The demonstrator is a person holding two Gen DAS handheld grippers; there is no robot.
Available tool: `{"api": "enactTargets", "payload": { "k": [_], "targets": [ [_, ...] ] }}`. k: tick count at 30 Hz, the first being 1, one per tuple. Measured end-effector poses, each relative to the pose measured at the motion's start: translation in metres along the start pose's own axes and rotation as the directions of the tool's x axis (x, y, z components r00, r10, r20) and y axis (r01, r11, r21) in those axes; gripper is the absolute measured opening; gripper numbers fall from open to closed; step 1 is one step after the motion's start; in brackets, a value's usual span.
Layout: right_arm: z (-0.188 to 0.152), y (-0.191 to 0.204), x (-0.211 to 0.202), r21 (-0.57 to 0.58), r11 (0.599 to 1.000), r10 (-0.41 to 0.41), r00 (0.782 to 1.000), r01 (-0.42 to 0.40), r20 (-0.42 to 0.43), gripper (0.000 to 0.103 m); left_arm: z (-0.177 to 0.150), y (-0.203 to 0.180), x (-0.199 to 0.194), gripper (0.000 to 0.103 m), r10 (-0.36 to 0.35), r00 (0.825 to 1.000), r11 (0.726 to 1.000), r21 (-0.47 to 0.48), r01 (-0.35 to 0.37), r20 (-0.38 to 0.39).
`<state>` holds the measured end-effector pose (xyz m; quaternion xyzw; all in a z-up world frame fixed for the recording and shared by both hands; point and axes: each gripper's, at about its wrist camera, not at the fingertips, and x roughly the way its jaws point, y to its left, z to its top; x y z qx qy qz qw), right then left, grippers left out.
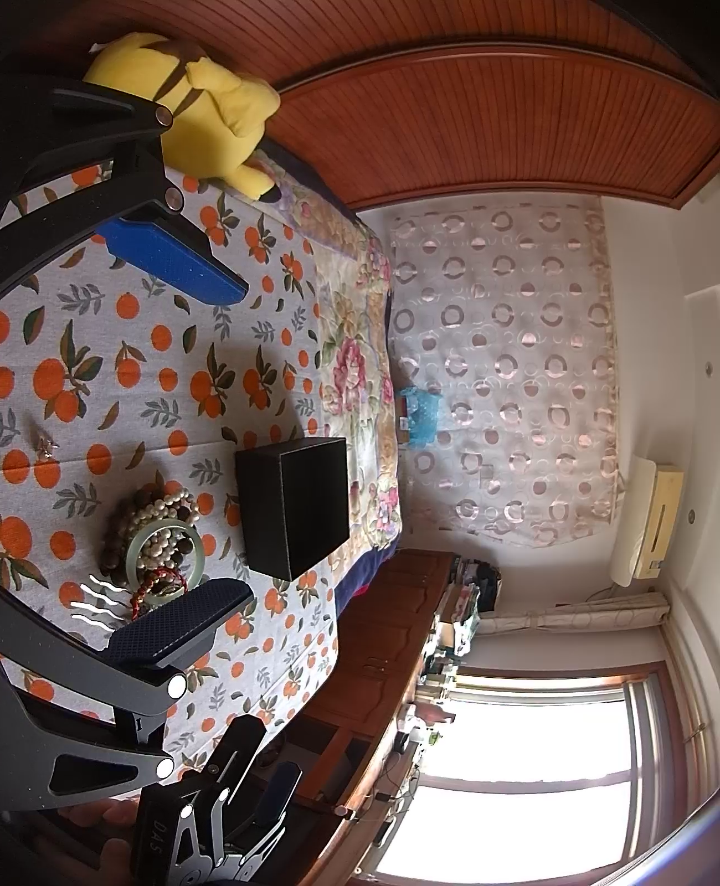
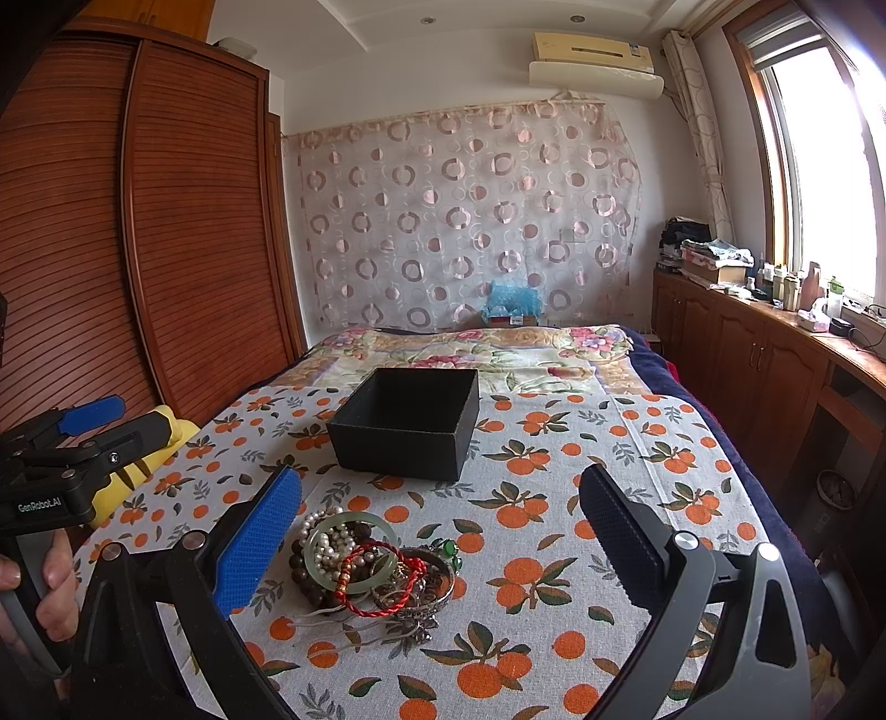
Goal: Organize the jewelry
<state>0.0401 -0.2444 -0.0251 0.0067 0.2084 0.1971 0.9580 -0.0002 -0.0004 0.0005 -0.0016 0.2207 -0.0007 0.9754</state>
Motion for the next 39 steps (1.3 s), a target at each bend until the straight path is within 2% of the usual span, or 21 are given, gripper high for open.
{"api": "enactTargets", "payload": {
  "k": [39],
  "targets": [
    [0.0001, -0.0005, -0.0009, -0.001, 1.000, -0.001, 1.000, 0.001, 0.002, 0.101, -0.0002, 0.0007, 0.0000, 0.096, -0.003, 1.000, 1.000, -0.003, 0.002, -0.003]
  ]
}}
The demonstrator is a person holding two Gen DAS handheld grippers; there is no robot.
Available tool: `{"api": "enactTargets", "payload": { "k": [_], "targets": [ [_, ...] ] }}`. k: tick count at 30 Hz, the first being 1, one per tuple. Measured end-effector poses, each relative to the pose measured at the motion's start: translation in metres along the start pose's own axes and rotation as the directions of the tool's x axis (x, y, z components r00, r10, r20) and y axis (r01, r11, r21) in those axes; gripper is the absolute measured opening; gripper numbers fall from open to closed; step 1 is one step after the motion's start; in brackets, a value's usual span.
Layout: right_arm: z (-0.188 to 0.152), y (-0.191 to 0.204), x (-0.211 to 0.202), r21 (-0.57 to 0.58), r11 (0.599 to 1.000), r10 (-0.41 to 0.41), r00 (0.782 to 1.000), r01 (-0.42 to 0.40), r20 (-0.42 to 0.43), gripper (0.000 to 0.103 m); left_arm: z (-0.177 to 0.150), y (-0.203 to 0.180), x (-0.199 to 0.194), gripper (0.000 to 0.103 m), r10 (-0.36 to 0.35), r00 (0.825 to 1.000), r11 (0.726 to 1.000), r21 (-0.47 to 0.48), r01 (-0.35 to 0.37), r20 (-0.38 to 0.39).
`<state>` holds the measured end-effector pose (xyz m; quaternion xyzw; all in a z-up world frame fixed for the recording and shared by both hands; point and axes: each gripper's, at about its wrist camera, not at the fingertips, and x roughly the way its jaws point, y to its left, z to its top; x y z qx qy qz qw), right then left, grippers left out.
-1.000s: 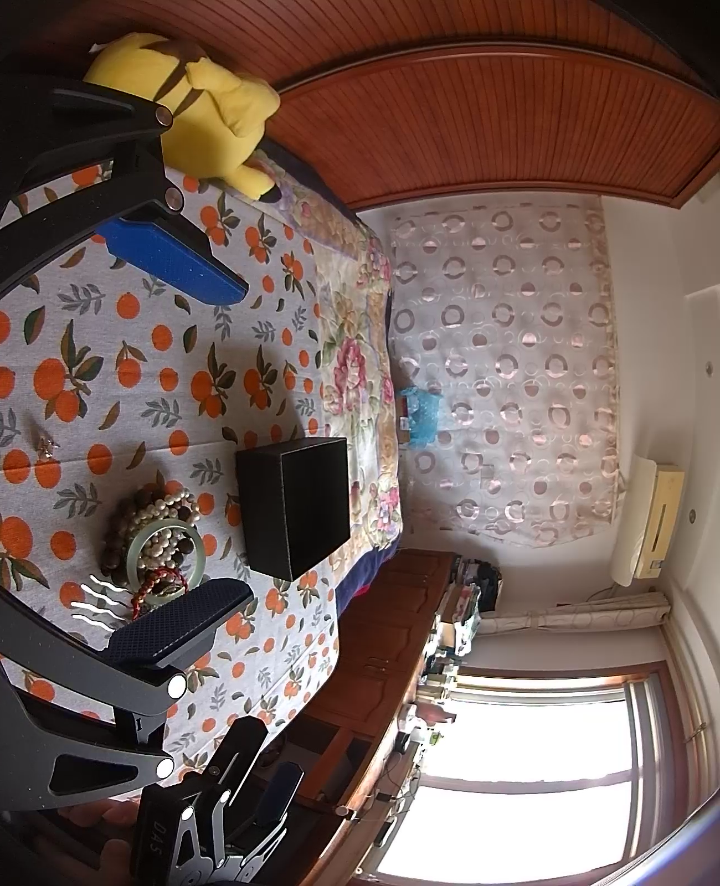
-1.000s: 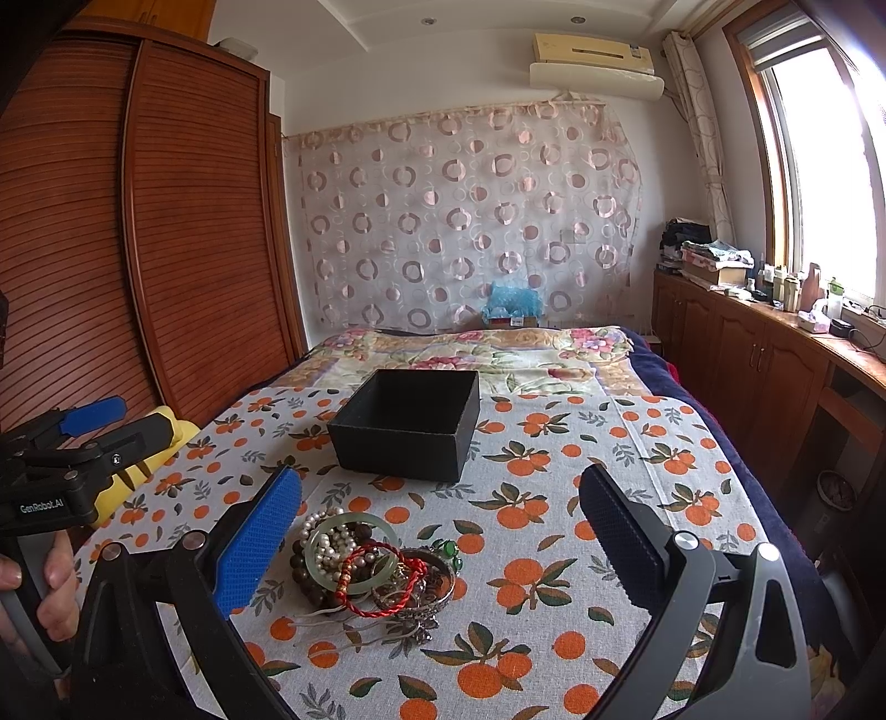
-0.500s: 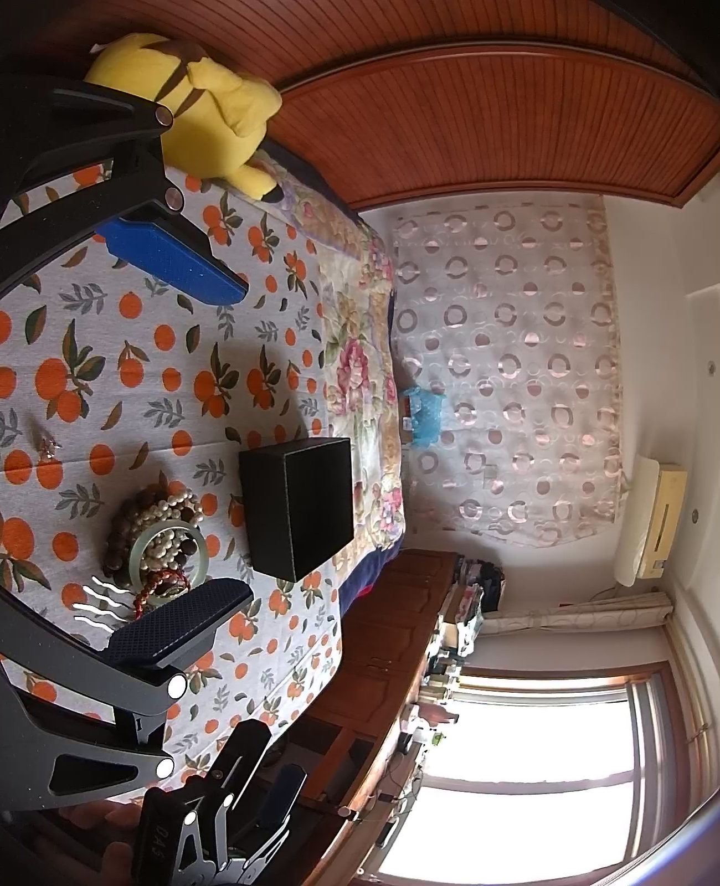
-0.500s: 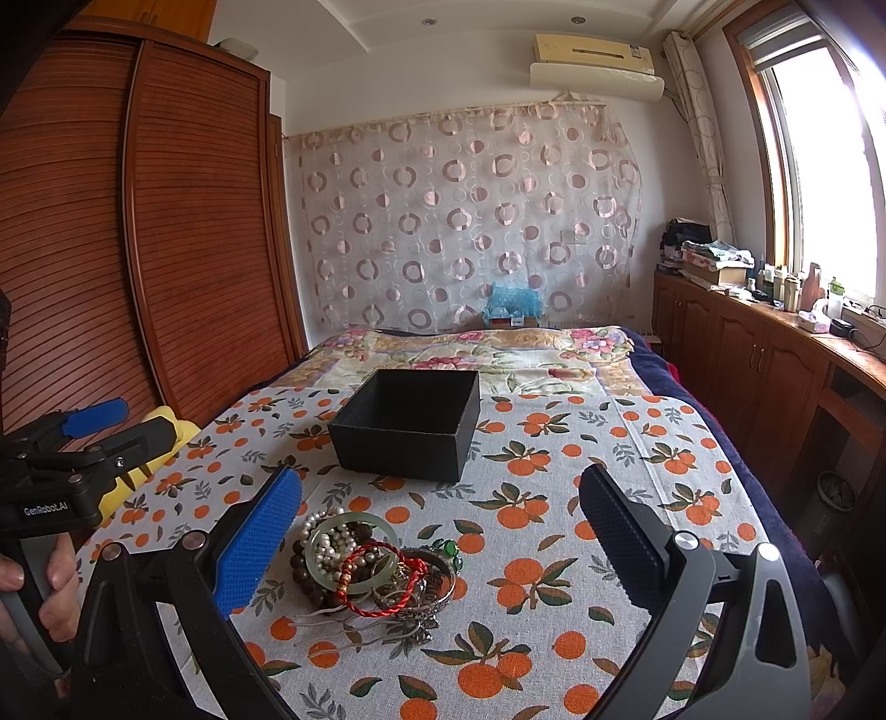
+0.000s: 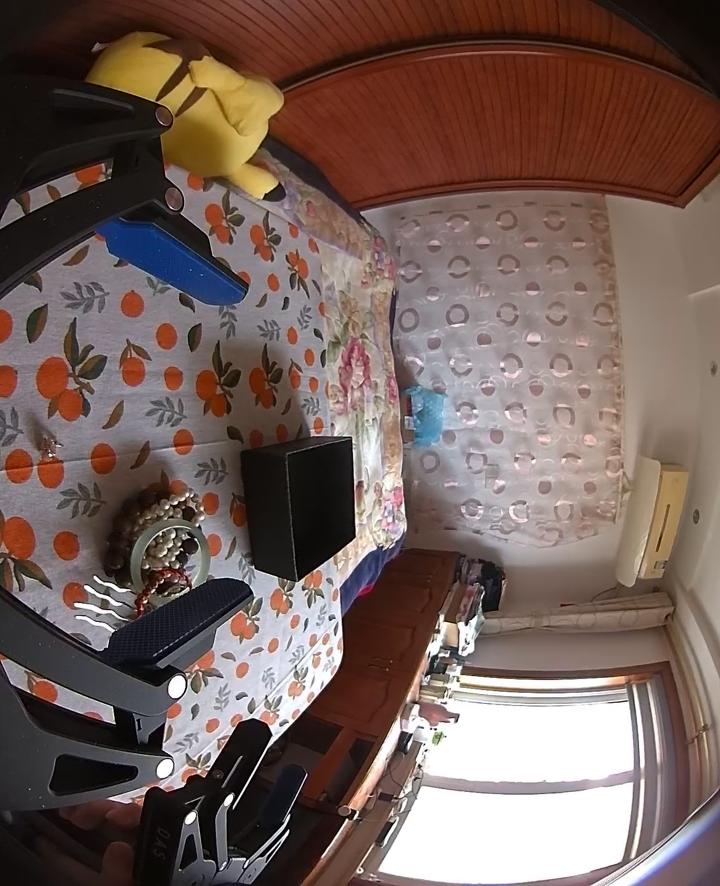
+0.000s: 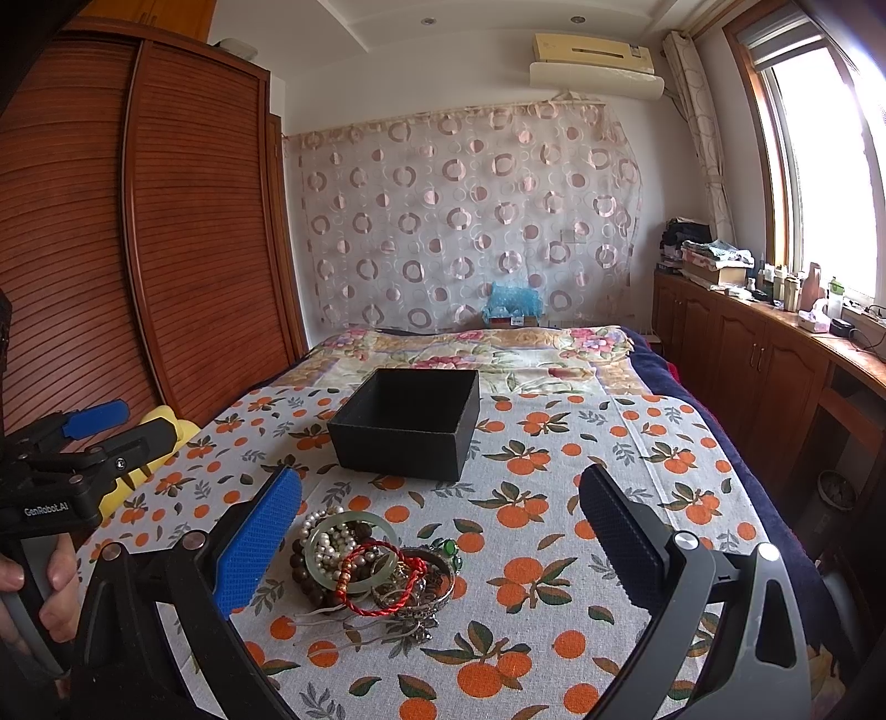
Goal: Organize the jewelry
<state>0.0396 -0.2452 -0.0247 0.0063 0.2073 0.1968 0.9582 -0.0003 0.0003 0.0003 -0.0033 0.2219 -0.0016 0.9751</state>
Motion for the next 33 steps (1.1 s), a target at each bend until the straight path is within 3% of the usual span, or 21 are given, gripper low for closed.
{"api": "enactTargets", "payload": {
  "k": [18, 33],
  "targets": [
    [-0.002, -0.001, 0.002, 0.000, 1.000, 0.008, 1.000, -0.008, -0.010, 0.101, -0.009, -0.004, 0.004, 0.096, -0.023, 0.999, 1.000, -0.009, 0.023, -0.036],
    [-0.024, 0.004, 0.014, -0.052, 0.994, 0.094, 0.990, -0.100, -0.104, 0.101, -0.051, 0.024, 0.028, 0.096, -0.055, 0.979, 0.998, -0.003, 0.055, -0.195]
  ]
}}
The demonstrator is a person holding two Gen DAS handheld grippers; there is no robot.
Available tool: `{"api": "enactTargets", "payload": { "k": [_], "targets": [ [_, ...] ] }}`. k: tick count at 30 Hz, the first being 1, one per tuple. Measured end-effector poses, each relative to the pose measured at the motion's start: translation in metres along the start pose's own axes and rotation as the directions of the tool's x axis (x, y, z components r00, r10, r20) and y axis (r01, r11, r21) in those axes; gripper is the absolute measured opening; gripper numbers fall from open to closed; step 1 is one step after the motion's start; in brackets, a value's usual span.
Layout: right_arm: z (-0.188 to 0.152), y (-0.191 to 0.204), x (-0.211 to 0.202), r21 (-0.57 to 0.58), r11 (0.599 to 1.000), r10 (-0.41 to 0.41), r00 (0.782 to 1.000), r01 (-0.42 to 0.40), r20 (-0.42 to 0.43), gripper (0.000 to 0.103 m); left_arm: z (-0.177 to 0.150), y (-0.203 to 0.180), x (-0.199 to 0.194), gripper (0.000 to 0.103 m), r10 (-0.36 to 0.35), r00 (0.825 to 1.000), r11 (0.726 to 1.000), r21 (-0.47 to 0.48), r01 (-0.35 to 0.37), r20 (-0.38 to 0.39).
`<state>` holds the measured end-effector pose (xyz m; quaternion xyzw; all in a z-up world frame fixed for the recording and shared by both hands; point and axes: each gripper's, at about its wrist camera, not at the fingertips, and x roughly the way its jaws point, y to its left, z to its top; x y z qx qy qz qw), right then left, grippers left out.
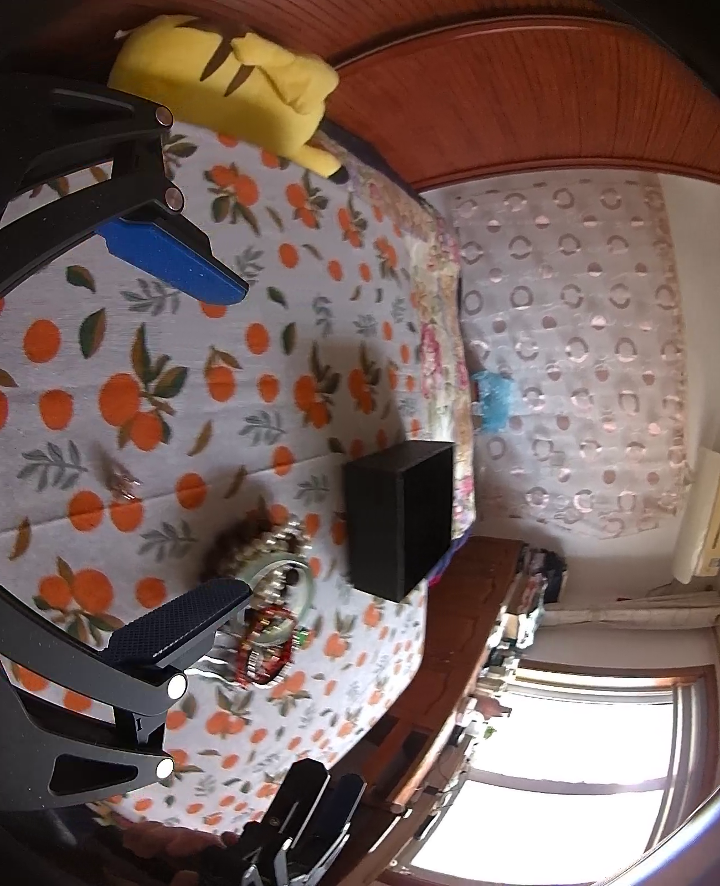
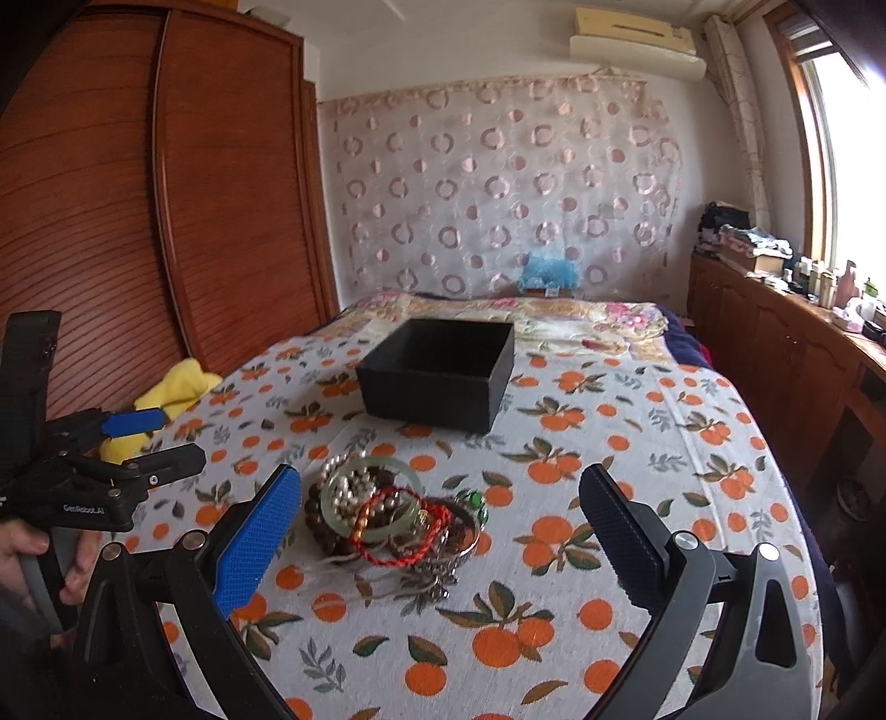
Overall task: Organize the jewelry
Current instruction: 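Grasp the small ring with the left tool while the right tool grasps the red cord bracelet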
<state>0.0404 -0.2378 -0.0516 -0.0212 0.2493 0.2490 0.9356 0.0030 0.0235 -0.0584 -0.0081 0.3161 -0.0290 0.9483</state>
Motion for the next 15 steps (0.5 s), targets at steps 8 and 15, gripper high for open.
{"api": "enactTargets", "payload": {
  "k": [8, 15],
  "targets": [
    [-0.015, 0.009, 0.030, -0.029, 0.994, 0.100, 0.987, -0.104, -0.127, 0.077, -0.015, 0.010, 0.017, 0.096, -0.027, 0.998, 0.999, -0.020, 0.026, -0.065],
    [-0.022, 0.026, 0.057, -0.084, 0.980, 0.158, 0.961, -0.181, -0.229, 0.051, -0.023, 0.007, 0.024, 0.095, -0.064, 0.993, 0.998, -0.012, 0.063, -0.103]
  ]
}}
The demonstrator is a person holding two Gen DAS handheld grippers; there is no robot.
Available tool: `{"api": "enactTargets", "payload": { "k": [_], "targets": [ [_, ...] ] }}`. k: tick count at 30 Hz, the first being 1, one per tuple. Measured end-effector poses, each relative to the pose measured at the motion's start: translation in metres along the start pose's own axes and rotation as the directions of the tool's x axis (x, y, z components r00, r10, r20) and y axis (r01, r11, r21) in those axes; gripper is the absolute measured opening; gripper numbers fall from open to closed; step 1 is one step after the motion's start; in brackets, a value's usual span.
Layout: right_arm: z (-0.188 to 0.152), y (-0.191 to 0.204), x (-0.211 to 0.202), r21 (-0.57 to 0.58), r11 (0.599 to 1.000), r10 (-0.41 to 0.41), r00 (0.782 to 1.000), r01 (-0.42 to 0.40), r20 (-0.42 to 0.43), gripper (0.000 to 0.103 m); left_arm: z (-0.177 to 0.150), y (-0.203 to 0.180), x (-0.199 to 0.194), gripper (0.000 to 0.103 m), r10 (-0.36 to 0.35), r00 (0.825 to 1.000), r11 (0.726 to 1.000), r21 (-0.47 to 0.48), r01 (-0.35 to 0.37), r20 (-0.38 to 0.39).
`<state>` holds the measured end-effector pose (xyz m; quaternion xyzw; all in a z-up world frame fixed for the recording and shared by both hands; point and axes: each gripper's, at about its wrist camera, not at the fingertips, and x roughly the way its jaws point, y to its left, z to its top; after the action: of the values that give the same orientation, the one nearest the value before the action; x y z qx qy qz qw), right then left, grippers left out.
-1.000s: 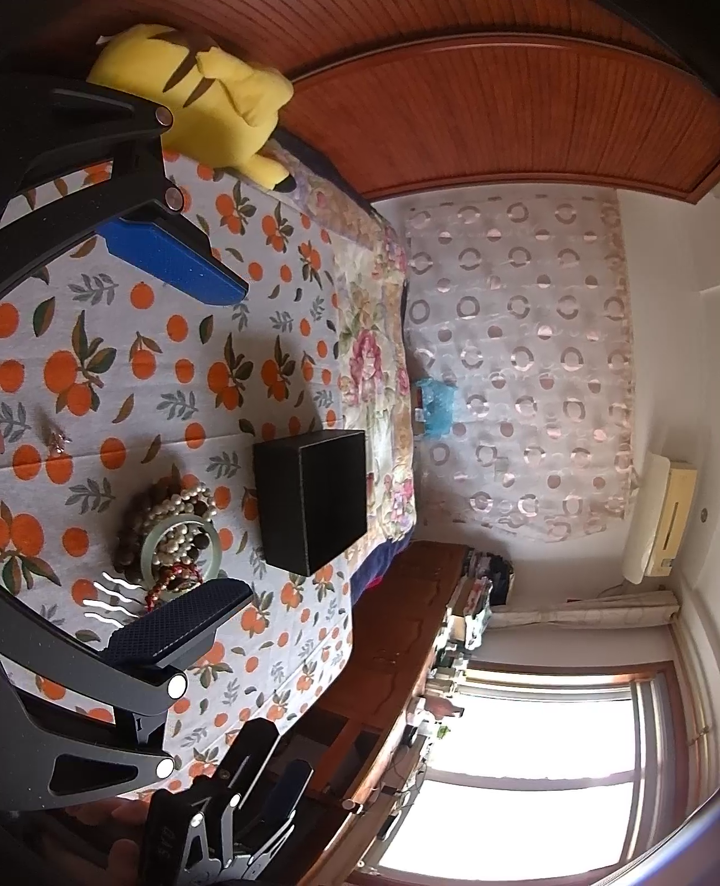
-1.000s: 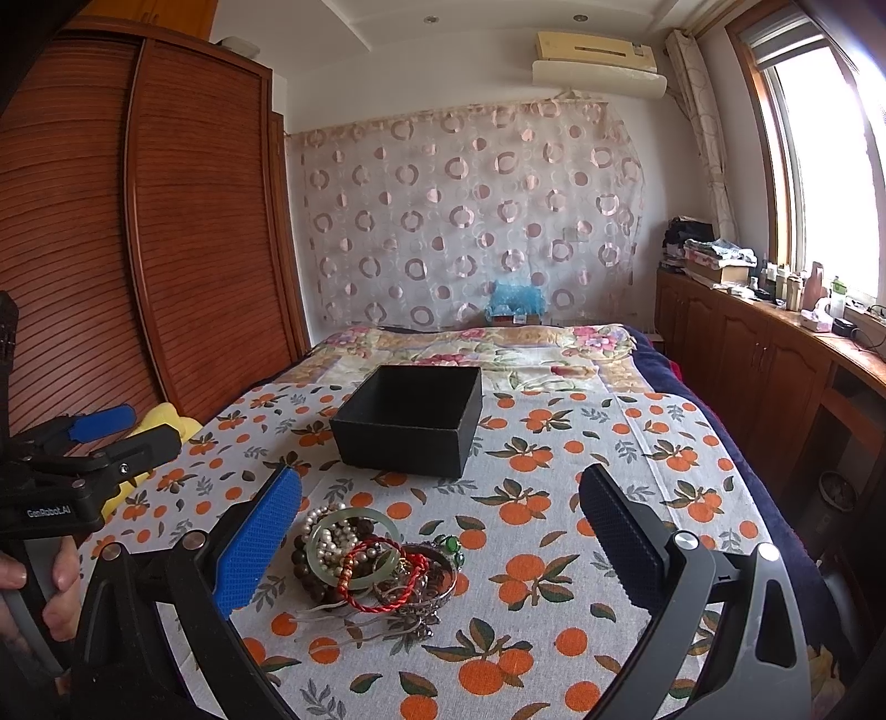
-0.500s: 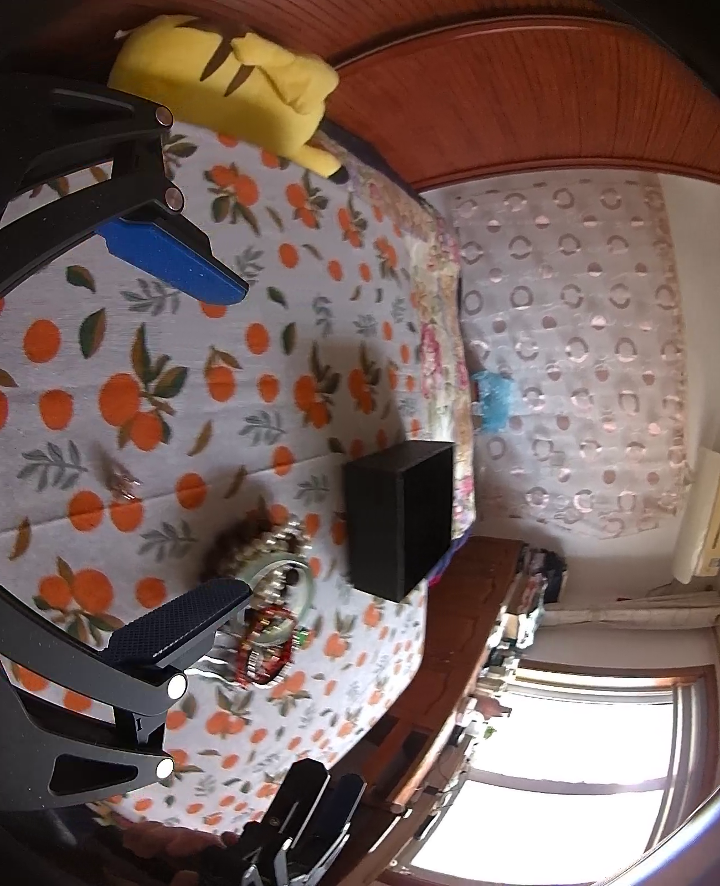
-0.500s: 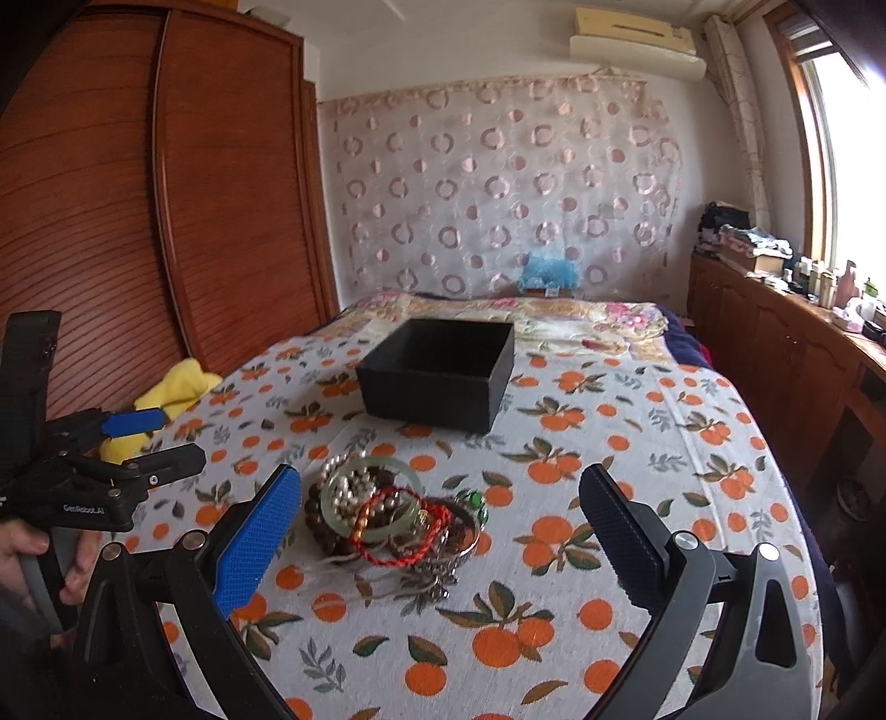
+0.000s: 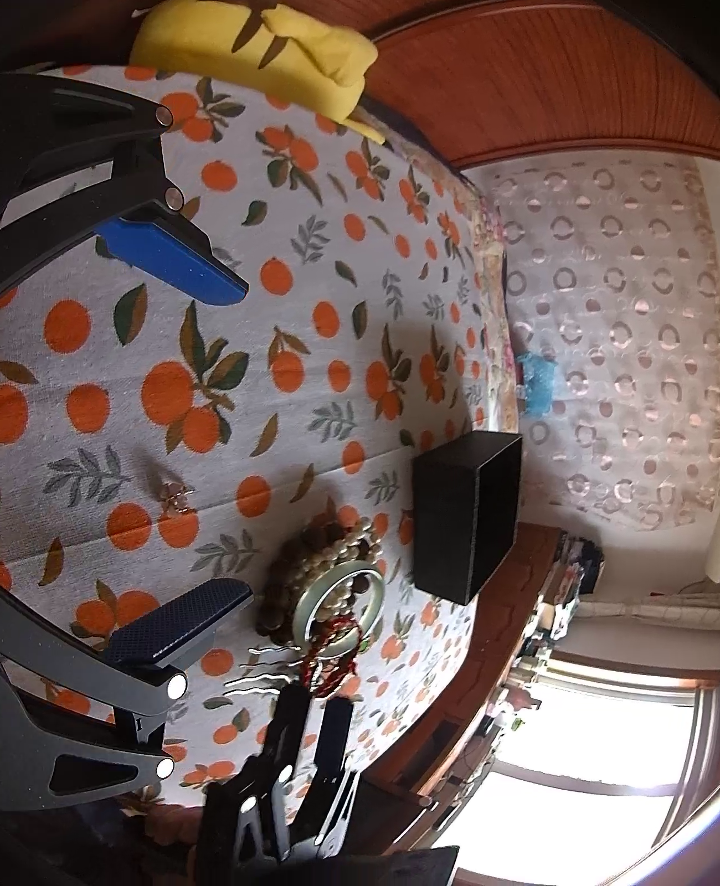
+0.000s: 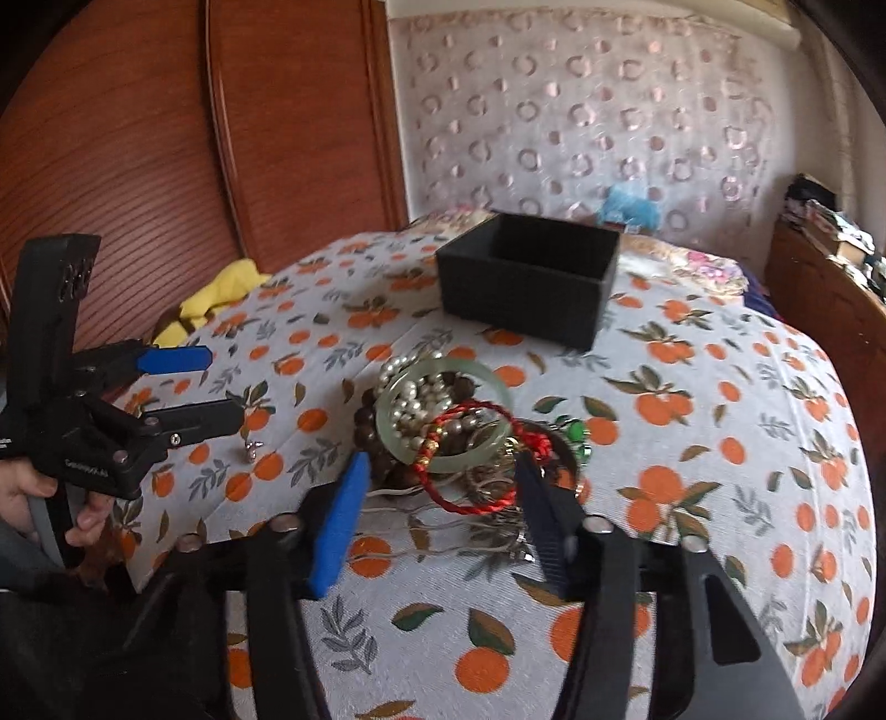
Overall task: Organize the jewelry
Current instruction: 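Grasp the small ring with the left tool while the right tool grasps the red cord bracelet, then carry both items into the black box and open both tools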
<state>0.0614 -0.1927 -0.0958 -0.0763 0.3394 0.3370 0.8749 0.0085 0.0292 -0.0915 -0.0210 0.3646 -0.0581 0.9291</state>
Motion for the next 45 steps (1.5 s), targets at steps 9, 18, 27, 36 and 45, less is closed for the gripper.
{"api": "enactTargets", "payload": {
  "k": [9, 18, 27, 36, 45],
  "targets": [
    [0.006, 0.011, 0.022, -0.085, 0.996, -0.023, 0.998, 0.017, -0.067, 0.034, -0.007, -0.005, 0.009, 0.095, -0.026, 0.999, 1.000, 0.016, 0.027, -0.034],
    [0.009, -0.005, 0.003, -0.051, 0.998, -0.041, 0.999, 0.040, -0.021, 0.008, -0.011, -0.018, 0.007, 0.063, -0.082, 0.995, 0.995, 0.060, 0.085, -0.050],
    [0.019, -0.018, -0.018, -0.020, 0.997, -0.071, 0.996, 0.072, 0.045, 0.008, -0.017, -0.021, 0.013, 0.020, -0.092, 0.992, 0.992, 0.082, 0.099, -0.083],
    [0.022, -0.020, -0.022, -0.022, 0.996, -0.087, 0.994, 0.089, 0.060, 0.008, -0.019, -0.017, 0.012, 0.014, -0.081, 0.994, 0.994, 0.065, 0.085, -0.071],
    [0.042, -0.026, -0.016, -0.047, 0.994, -0.095, 0.993, 0.098, 0.073, 0.008, 0.006, -0.007, 0.008, 0.014, -0.093, 0.996, 0.995, 0.046, 0.094, -0.016]
  ]
}}
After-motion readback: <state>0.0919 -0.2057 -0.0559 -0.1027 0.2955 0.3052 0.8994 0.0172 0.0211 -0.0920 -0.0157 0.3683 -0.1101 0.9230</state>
